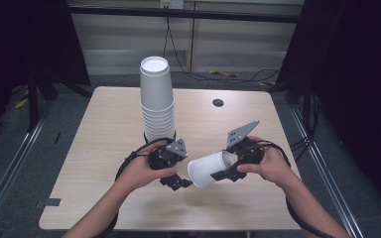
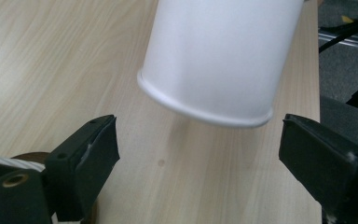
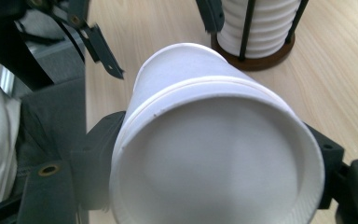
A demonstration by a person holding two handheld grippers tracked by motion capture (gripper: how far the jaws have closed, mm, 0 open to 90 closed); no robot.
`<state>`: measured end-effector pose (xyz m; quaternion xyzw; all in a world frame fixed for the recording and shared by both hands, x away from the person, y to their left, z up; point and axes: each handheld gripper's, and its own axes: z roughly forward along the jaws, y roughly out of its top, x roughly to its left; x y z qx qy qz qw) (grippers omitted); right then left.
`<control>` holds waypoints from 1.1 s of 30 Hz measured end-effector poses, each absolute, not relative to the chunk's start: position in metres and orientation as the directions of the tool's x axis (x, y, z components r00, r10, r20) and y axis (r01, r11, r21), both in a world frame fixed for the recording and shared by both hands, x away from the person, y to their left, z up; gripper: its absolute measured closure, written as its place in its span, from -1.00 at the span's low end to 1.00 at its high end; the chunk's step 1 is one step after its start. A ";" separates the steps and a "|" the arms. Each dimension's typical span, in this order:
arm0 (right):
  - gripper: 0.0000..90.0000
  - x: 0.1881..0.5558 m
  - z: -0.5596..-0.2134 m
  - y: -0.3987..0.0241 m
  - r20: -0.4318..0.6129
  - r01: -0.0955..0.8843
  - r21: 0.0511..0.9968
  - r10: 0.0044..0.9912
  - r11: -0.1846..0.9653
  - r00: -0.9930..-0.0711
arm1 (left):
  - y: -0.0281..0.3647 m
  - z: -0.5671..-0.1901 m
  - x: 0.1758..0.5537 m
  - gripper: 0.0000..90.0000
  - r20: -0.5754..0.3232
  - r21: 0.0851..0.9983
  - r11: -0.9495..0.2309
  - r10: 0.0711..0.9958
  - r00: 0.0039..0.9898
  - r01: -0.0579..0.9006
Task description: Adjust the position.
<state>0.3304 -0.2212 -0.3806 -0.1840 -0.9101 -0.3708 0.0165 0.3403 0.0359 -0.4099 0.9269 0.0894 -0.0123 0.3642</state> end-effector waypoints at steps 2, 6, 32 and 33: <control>-0.49 0.330 -0.379 -0.224 0.161 0.348 0.678 0.331 0.647 -0.930 | 0.038 -0.412 0.340 -0.74 -0.096 0.676 -0.712 0.173 0.980 0.192; -0.49 0.330 -0.379 -0.225 0.176 0.357 0.692 0.333 0.628 -0.926 | 0.040 -0.419 0.340 -0.74 -0.109 0.675 -0.711 0.172 0.979 0.200; -0.50 0.336 -0.377 -0.208 0.199 0.357 0.713 0.314 0.604 -0.928 | 0.041 -0.427 0.341 -0.88 -0.148 0.719 -0.659 0.165 0.975 0.221; -0.49 0.336 -0.377 -0.208 0.201 0.358 0.711 0.313 0.606 -0.928 | 0.040 -0.427 0.340 -0.90 -0.139 0.718 -0.665 0.155 0.978 0.207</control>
